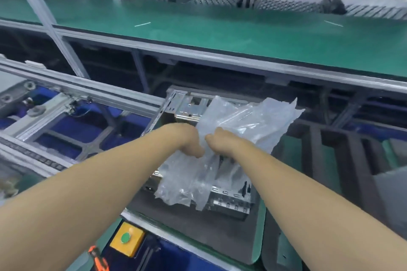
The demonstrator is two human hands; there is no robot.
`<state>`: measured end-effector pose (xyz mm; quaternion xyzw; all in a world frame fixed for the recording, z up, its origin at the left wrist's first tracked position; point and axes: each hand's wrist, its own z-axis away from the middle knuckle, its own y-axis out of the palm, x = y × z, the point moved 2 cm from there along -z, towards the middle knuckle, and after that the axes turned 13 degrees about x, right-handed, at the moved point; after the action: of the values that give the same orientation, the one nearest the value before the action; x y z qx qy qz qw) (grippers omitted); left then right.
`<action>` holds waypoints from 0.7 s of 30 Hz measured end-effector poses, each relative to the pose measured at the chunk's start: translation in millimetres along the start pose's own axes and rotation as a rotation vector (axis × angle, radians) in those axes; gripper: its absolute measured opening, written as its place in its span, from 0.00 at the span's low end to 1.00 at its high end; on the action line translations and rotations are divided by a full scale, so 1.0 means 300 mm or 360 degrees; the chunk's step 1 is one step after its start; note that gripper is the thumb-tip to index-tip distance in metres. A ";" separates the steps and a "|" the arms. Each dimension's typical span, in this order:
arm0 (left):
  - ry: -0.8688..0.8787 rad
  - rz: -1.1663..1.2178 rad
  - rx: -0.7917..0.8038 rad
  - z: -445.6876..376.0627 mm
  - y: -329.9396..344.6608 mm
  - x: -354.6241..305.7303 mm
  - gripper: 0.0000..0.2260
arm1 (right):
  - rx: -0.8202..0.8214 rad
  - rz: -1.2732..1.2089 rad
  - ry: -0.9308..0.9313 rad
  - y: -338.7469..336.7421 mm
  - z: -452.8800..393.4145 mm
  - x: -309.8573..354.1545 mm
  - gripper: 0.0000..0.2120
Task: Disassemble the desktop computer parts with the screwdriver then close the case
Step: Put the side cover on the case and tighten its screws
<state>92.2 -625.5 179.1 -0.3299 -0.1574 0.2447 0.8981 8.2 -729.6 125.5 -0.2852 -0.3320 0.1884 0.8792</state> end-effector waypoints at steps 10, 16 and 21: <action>-0.0034 -0.0800 -0.0054 -0.265 0.039 -0.074 0.16 | 0.0347 0.0359 0.0245 0.104 -0.242 -0.010 0.24; 0.0044 -0.0926 -0.0071 -0.360 0.036 -0.052 0.15 | 0.0480 0.0374 0.0287 0.062 -0.164 0.042 0.20; 0.0031 -0.0967 -0.0001 -0.352 0.027 -0.036 0.18 | 0.0436 0.0522 0.0380 -0.048 -0.025 0.137 0.07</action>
<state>127.3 -680.4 95.0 -0.2704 -0.2404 -0.0385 0.9315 44.6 -722.0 149.4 -0.2334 -0.1463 0.3368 0.9004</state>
